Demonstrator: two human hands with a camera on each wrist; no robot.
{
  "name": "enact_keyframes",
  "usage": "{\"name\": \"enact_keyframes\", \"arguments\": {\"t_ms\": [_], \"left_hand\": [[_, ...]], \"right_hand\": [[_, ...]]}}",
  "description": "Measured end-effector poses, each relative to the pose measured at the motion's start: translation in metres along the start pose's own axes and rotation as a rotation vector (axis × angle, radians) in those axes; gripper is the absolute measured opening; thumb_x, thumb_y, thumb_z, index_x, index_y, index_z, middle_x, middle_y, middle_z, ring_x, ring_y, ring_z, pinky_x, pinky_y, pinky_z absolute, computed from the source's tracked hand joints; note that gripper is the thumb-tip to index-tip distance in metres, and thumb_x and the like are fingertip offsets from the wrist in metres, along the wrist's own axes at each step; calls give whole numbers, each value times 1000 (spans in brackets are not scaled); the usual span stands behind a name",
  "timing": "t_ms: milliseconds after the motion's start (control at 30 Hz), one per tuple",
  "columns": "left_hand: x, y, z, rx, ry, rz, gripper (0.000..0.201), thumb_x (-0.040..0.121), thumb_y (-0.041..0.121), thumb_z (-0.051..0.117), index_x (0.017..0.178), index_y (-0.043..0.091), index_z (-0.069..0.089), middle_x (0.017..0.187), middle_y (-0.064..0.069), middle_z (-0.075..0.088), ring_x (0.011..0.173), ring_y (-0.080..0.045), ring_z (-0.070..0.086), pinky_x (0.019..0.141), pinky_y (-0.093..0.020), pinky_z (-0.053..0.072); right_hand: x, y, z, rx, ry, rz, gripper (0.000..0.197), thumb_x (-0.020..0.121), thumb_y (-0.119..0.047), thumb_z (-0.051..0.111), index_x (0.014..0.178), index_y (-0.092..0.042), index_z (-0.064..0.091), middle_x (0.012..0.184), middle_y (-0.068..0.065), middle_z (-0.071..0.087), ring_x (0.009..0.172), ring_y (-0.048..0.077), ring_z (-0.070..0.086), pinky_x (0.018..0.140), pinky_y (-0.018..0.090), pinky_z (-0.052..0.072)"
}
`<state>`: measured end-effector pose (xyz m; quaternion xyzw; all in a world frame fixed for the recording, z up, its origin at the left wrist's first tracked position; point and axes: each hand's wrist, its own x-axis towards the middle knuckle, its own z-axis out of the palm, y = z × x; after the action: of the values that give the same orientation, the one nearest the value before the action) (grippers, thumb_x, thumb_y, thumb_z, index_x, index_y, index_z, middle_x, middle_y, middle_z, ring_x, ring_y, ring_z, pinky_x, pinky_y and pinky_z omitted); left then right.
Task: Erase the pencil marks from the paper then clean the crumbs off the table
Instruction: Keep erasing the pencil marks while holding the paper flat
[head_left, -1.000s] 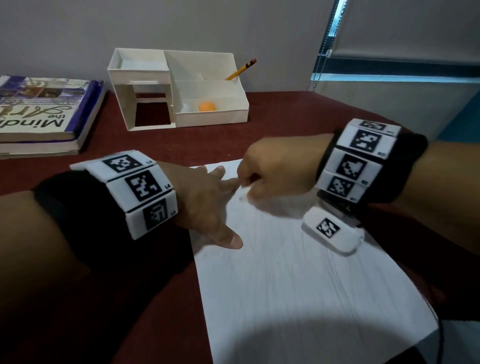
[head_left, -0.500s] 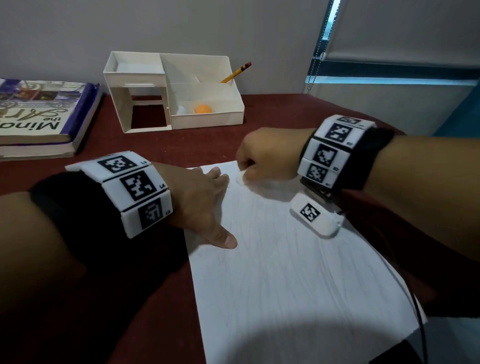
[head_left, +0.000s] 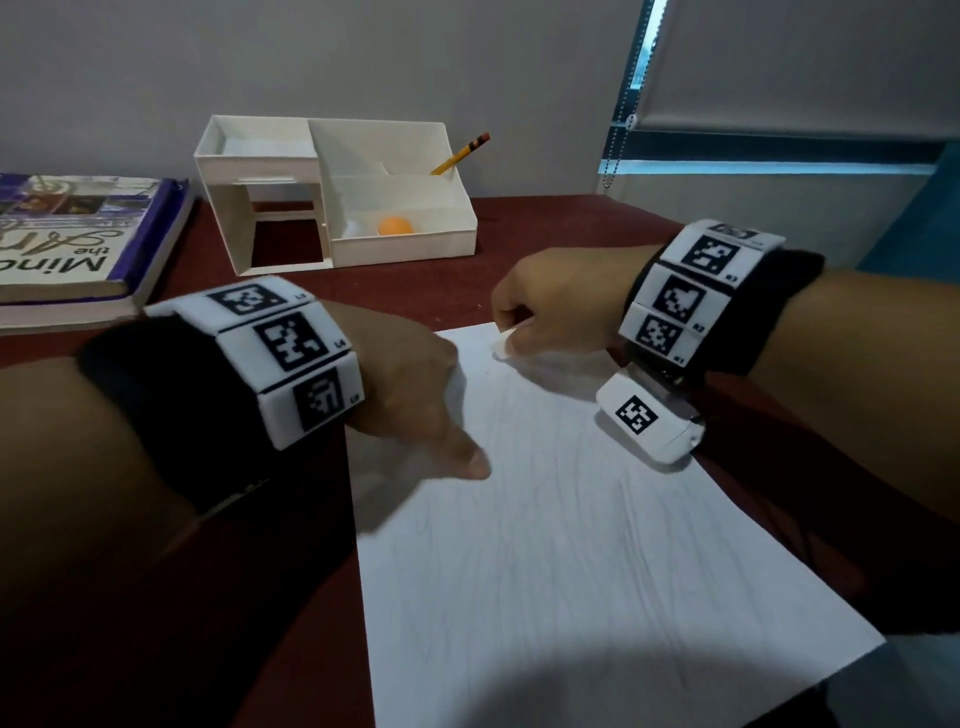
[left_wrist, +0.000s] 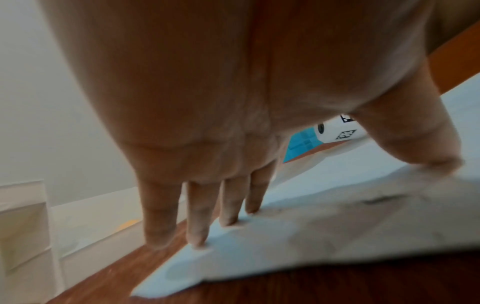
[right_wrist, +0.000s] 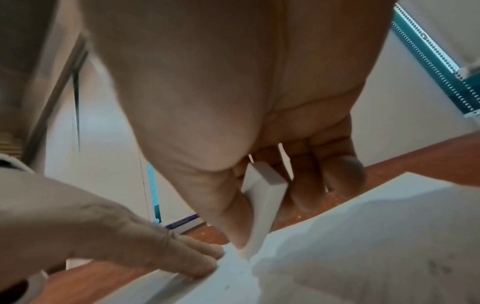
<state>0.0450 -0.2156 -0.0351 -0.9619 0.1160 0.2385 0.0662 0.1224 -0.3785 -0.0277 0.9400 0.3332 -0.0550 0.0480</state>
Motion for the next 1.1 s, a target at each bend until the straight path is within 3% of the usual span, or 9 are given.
{"name": "enact_keyframes", "arguments": {"t_ms": [100, 200, 267, 433, 567, 733, 867, 1033, 1100], "left_hand": [[6, 14, 3, 87, 43, 44, 91, 74, 81, 51, 143, 22, 43, 143, -3, 51, 124, -23, 54, 103, -39, 45], [8, 8, 12, 11, 10, 87, 93, 73, 82, 51, 150, 35, 27, 157, -3, 31, 135, -22, 43, 110, -39, 37], [8, 4, 15, 12, 10, 110, 91, 70, 85, 49, 147, 42, 25, 159, -2, 25, 136, -22, 40, 110, -42, 36], [10, 9, 16, 125, 13, 11, 108, 73, 86, 44, 155, 27, 5, 163, -3, 12, 144, -27, 29, 112, -52, 32], [12, 4, 17, 99, -16, 22, 114, 66, 91, 42, 153, 38, -9, 165, -2, -6, 149, -27, 19, 115, -53, 27], [12, 6, 16, 137, 2, 9, 113, 70, 89, 40, 155, 31, -7, 165, -2, -2, 149, -26, 19, 116, -52, 27], [10, 5, 15, 67, -10, 51, 106, 70, 86, 47, 153, 41, -2, 165, 0, -4, 147, -27, 24, 115, -51, 27], [11, 9, 15, 148, 2, 1, 112, 72, 87, 41, 156, 29, -6, 165, -4, -2, 148, -27, 21, 115, -51, 27], [10, 8, 15, 129, -8, 3, 112, 71, 87, 43, 155, 33, -7, 165, -1, -6, 149, -26, 18, 117, -51, 25]], "right_hand": [[-5, -8, 6, -49, -16, -17, 14, 93, -35, 61, 86, -24, 67, 86, -7, 62, 76, 13, 58, 68, 32, 51], [-22, -28, 8, 26, -145, -171, 15, 91, -35, 64, 97, -24, 72, 84, -9, 65, 76, 9, 61, 69, 29, 52], [-28, -34, 8, 71, -200, -216, 12, 89, -35, 66, 95, -26, 72, 82, -12, 66, 74, 4, 61, 68, 25, 52], [-8, -4, 10, -11, 33, -9, 20, 90, -38, 64, 83, -21, 70, 76, -8, 63, 76, 15, 62, 63, 30, 49], [-22, -18, 13, 95, -152, -143, 20, 89, -45, 67, 83, -26, 71, 73, -11, 67, 67, 5, 62, 60, 24, 53], [-7, 0, 8, 3, 5, -28, 22, 89, -41, 65, 81, -21, 71, 77, -7, 66, 76, 14, 63, 70, 35, 56], [-22, -23, 14, 71, -140, -187, 19, 90, -41, 66, 88, -23, 72, 78, -8, 68, 71, 6, 62, 66, 27, 54], [-7, 0, 9, 19, 12, -2, 24, 89, -42, 65, 79, -21, 70, 77, -6, 66, 73, 13, 62, 69, 36, 56], [-14, -6, 11, 48, -38, -45, 21, 89, -39, 65, 78, -22, 69, 73, -7, 65, 68, 9, 62, 65, 30, 56]]}}
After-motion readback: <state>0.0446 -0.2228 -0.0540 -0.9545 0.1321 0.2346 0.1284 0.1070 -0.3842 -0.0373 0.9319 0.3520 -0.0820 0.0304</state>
